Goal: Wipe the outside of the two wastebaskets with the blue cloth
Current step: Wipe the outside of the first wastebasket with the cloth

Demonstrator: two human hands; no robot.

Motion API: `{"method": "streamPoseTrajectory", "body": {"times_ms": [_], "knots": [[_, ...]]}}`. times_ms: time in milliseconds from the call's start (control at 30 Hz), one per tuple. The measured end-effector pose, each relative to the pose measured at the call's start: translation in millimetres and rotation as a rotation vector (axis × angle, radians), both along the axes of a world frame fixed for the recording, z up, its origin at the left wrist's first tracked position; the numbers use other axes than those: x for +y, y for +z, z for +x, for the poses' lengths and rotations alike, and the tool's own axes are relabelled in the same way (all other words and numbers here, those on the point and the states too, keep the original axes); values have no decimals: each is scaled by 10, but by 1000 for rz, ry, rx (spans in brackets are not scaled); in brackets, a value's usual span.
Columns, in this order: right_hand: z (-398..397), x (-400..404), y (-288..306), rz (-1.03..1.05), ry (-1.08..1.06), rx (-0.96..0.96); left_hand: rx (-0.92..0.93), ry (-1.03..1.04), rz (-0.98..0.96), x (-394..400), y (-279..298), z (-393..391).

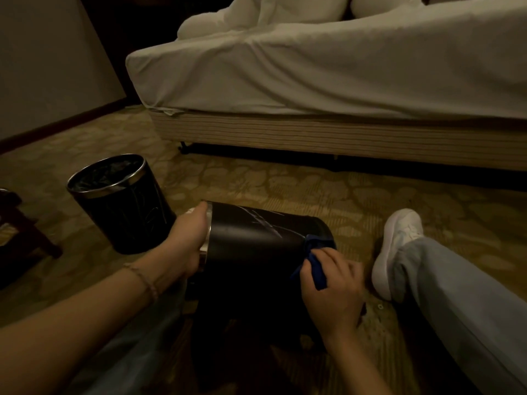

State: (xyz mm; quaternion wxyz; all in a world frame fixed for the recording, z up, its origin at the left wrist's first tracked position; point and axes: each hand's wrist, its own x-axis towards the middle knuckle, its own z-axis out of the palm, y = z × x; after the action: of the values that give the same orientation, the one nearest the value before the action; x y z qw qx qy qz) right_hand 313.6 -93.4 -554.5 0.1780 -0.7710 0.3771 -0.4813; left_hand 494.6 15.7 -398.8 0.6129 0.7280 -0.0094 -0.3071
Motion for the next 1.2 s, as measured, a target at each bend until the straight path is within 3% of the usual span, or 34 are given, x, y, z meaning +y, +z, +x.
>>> {"method": "streamPoseTrajectory", "body": {"times_ms": [100,400,567,667,833,1000,1100,1200], "knots": [[21,72,-28,-17,-2,-31,26,10,-73,56,-23,-26],[262,627,161,-160,157,-88,-359,-238,-97,132,-191,-520],[338,849,367,-226,230,-169,-274,-294,-30,142,-266,-539],[336,787,376,-259,230,-176,-316,-330,-2,143,-253,-525],[159,305,-63,-98,32,-212,-402,-296,-31,159,-256,-480],[-65,-60,-340,140,-140,-159,-354,-358,-21,148,-212,-548],[-2,34,-192,168,-110,-190,-380,-398,-60,128,-249,-587],[161,332,147,8,89,-193,-445,-355,-33,128,-262,-571]]}}
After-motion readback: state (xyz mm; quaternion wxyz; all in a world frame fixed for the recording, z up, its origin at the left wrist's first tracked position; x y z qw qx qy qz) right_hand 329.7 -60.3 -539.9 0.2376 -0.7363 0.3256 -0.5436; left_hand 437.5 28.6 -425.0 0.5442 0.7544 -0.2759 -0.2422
